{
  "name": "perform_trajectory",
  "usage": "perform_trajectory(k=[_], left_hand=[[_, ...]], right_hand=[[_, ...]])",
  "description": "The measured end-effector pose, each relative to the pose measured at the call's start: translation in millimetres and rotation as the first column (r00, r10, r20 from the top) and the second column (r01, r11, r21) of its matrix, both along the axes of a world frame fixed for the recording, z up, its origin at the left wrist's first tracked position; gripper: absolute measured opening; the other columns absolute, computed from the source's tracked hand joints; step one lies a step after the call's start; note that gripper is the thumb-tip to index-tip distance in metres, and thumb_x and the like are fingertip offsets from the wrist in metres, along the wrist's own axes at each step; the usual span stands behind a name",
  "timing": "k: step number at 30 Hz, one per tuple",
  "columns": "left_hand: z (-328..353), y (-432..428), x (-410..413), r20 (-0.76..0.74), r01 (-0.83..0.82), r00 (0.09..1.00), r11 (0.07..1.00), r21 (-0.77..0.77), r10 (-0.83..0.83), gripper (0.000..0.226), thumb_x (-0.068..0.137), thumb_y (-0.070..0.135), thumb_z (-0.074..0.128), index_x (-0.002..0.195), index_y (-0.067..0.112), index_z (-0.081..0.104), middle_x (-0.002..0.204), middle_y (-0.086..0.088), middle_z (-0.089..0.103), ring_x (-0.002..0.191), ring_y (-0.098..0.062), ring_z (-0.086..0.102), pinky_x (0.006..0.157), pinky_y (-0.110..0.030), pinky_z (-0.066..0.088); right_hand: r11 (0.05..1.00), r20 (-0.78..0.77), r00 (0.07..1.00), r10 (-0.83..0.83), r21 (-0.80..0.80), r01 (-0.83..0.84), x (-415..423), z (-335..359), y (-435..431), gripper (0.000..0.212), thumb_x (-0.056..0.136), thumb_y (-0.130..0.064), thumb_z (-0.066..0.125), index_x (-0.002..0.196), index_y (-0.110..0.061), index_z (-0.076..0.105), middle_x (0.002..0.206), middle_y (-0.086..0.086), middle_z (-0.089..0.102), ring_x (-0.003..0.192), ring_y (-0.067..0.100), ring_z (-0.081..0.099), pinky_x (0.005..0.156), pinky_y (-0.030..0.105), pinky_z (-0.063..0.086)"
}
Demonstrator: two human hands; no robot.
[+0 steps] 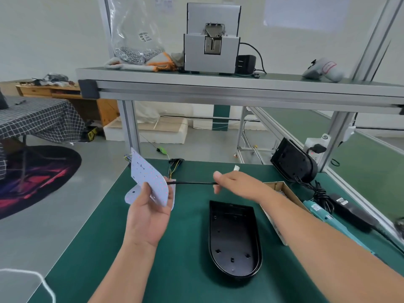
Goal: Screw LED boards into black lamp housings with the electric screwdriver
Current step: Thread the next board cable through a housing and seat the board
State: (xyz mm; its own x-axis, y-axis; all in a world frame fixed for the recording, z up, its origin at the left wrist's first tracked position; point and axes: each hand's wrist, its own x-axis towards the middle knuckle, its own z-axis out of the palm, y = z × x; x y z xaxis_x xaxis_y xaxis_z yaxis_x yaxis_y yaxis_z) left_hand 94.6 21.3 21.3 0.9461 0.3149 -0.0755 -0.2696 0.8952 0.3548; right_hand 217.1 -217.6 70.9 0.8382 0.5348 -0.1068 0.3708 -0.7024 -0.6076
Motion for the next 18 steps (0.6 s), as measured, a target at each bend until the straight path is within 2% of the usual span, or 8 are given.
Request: perform_trajectory(k=[2,4,5,6,8,12,15,18], left_hand=[[-0.4,4.0,0.9,-0.042,-0.056,0.998,0.997,-0.058,0.054,0.021,0.109,0.016,0.055,0.126,0.007,0.065,0.119,-0.006,0.076,0.100,-0.021,0.075,0.080,-0.034,0.063],[0.2,7.0,1.1,-0.090,-0.084,0.993,0.994,-0.077,0.077,0.015,0.109,0.014,0.054,0.113,0.006,0.067,0.105,-0.008,0.077,0.084,-0.020,0.074,0.070,-0.031,0.062],[0.8,7.0,-0.1,-0.110,-0.080,0.991,0.994,-0.076,0.072,0.015,0.110,0.013,0.053,0.107,0.005,0.065,0.094,-0.009,0.075,0.077,-0.020,0.071,0.064,-0.029,0.060],[1.6,7.1,-1.2,-0.123,-0.063,0.991,0.995,-0.074,0.054,0.015,0.110,0.013,0.052,0.103,0.005,0.064,0.086,-0.008,0.072,0.071,-0.018,0.068,0.061,-0.026,0.058],[2.0,5.9,-2.6,-0.148,0.013,0.989,0.998,-0.068,-0.023,0.014,0.110,0.013,0.051,0.105,0.005,0.061,0.078,-0.005,0.064,0.064,-0.013,0.064,0.056,-0.021,0.053],[1.9,-4.5,-5.0,-0.218,0.240,0.951,0.968,0.078,-0.218,0.011,0.099,0.015,0.062,0.102,0.005,0.062,0.074,-0.003,0.059,0.059,-0.007,0.059,0.047,-0.015,0.051],[1.1,-21.2,-6.9,-0.293,0.357,0.915,0.896,0.263,-0.278,0.019,0.096,0.019,0.067,0.104,0.002,0.070,0.079,-0.006,0.068,0.063,-0.012,0.068,0.048,-0.022,0.056],[-1.7,-36.7,-8.6,-0.330,0.422,0.895,0.807,0.413,-0.300,0.026,0.104,0.021,0.062,0.111,0.002,0.077,0.098,-0.009,0.078,0.087,-0.020,0.078,0.058,-0.028,0.062]], right_hand=[[0.992,0.070,0.994,0.078,-0.100,-0.071,7.0,-1.8,-17.7,0.073,0.080,-0.097,0.040,0.093,-0.035,0.076,0.106,-0.009,0.073,0.100,0.008,0.065,0.094,0.036,0.048],[0.978,0.194,0.976,0.103,-0.196,-0.064,17.9,-7.6,-31.1,0.036,0.091,-0.065,0.066,0.093,-0.030,0.072,0.099,-0.007,0.068,0.095,0.014,0.063,0.089,0.037,0.049],[0.973,0.269,0.958,0.101,-0.229,-0.038,23.3,-11.4,-36.9,0.020,0.094,-0.046,0.071,0.092,-0.027,0.072,0.097,-0.008,0.066,0.094,0.016,0.063,0.087,0.039,0.050],[0.968,0.354,0.931,0.086,-0.253,0.007,27.3,-14.3,-42.1,0.010,0.096,-0.034,0.072,0.092,-0.024,0.073,0.096,-0.007,0.065,0.094,0.017,0.063,0.086,0.039,0.050],[0.958,0.497,0.867,-0.020,-0.239,0.158,29.3,-18.3,-53.2,0.005,0.098,-0.025,0.069,0.097,-0.024,0.074,0.101,-0.006,0.063,0.095,0.018,0.063,0.085,0.038,0.050],[0.947,0.548,0.781,-0.298,0.071,0.312,18.1,-18.6,-74.8,0.007,0.103,-0.024,0.063,0.103,-0.025,0.071,0.096,-0.008,0.068,0.087,0.018,0.065,0.077,0.037,0.051],[0.819,0.250,0.839,-0.483,0.468,0.332,-9.1,-11.9,-74.2,0.013,0.105,-0.027,0.060,0.098,-0.024,0.071,0.087,-0.007,0.077,0.080,0.015,0.073,0.071,0.036,0.059],[0.689,0.120,0.877,-0.466,0.671,0.274,-42.6,-11.4,-64.8,0.023,0.106,-0.031,0.056,0.086,-0.030,0.067,0.086,0.000,0.078,0.068,0.013,0.071,0.058,0.028,0.056]])
